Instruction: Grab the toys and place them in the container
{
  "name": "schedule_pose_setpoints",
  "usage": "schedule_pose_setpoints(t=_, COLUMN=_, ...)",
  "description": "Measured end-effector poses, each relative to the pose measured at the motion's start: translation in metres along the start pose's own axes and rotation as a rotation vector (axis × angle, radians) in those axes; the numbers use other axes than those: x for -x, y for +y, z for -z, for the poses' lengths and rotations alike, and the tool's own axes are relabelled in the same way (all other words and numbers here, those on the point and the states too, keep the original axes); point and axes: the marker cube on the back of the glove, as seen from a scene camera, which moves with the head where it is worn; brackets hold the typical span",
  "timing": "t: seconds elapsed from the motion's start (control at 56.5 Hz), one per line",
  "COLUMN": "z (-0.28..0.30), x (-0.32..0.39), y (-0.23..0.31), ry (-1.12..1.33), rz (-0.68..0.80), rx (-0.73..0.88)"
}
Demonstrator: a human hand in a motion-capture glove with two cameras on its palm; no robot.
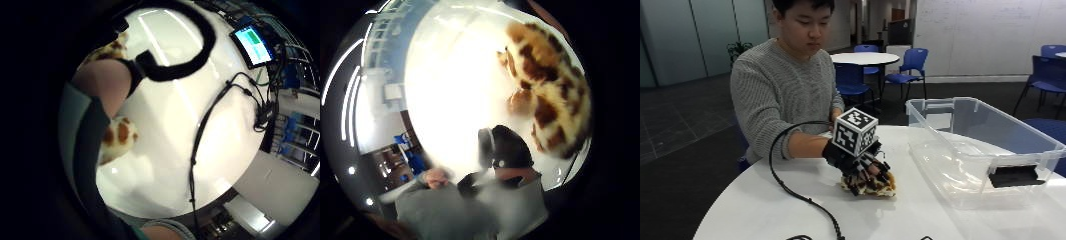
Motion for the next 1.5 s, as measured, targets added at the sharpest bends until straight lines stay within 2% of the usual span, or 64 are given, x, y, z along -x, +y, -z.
schedule_pose_setpoints(t=0.071, z=-0.022, x=0.002, y=-0.006, ry=0.077, rz=-0.041, rx=-0.032)
schedule_pose_setpoints(t=0.212, z=-0.031, x=0.001, y=-0.012, ry=0.134, rz=-0.088, rx=-0.225)
schedule_pose_setpoints(t=0.513, z=-0.017, x=0.005, y=-0.012, ry=0.022, rz=-0.049, rx=-0.322)
schedule_pose_setpoints(t=0.601, z=0.022, x=0.012, y=-0.002, ry=-0.077, rz=-0.019, rx=-0.384)
schedule_pose_setpoints(t=0.743, z=0.118, x=0.038, y=0.018, ry=-0.173, rz=0.071, rx=-0.484)
schedule_pose_setpoints(t=0.884, z=0.199, x=0.07, y=0.025, ry=-0.172, rz=0.152, rx=-0.601)
schedule_pose_setpoints(t=0.991, z=0.229, x=0.085, y=0.015, ry=-0.153, rz=0.184, rx=-0.614)
schedule_pose_setpoints(t=1.15, z=0.239, x=0.115, y=-0.024, ry=-0.214, rz=0.2, rx=-0.559)
schedule_pose_setpoints(t=1.274, z=0.239, x=0.161, y=-0.089, ry=-0.296, rz=0.216, rx=-0.474)
schedule_pose_setpoints(t=1.415, z=0.217, x=0.214, y=-0.182, ry=-0.172, rz=0.106, rx=-0.4)
schedule_pose_setpoints(t=1.504, z=0.201, x=0.232, y=-0.213, ry=-0.105, rz=0.11, rx=-0.367)
